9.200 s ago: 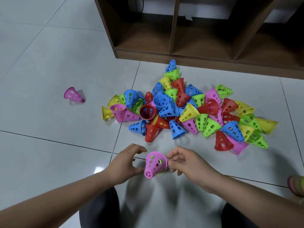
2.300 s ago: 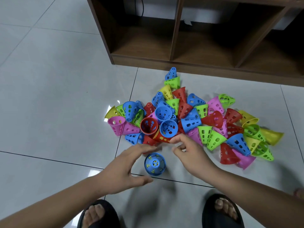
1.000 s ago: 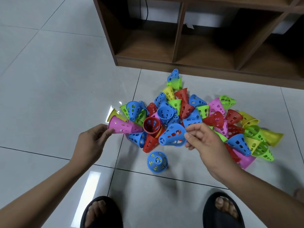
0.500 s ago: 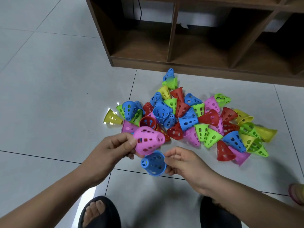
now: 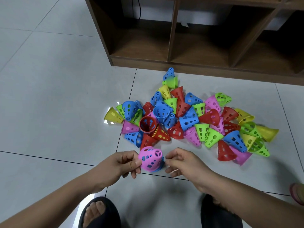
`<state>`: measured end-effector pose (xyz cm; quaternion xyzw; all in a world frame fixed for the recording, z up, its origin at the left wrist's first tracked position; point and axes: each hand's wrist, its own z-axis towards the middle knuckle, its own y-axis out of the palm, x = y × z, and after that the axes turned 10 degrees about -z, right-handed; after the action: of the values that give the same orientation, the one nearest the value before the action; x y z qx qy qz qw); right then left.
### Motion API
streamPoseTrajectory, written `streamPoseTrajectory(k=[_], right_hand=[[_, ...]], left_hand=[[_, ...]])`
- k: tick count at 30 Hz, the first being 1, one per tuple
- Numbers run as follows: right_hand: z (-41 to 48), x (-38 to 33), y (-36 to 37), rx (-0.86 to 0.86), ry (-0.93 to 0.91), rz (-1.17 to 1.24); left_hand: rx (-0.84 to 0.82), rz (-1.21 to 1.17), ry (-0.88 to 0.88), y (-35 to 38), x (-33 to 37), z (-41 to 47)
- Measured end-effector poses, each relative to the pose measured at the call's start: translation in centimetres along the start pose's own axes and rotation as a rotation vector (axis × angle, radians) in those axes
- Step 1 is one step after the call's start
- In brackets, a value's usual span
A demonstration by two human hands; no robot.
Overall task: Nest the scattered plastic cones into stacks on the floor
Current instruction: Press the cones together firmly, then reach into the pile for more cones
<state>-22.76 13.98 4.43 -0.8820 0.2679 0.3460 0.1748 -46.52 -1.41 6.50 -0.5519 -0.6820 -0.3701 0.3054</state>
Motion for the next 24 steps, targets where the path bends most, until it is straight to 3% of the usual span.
streamPoseTrajectory(k=[10, 15, 20, 24], right_hand=[[4.5, -0.7, -5.9, 0.396, -0.151, -0.438], [6.6, -2.0, -9.1, 0.557, -0.320, -0.785], [8.6, -2.1, -11.8, 0.533, -0.406, -1.132], [9.7, -1.8, -12.6, 0.459, -0.464, -1.263]], left_hand=[[0.087, 0.179, -0.112, -2.4, -1.2, 2.0], [0.309, 0.317, -0.037, -5.5, -1.3, 3.6], [0.630, 0.478, 0.128, -7.8, 0.2, 5.4], [0.736, 0.573, 0.238, -8.0, 2.0, 7.5]])
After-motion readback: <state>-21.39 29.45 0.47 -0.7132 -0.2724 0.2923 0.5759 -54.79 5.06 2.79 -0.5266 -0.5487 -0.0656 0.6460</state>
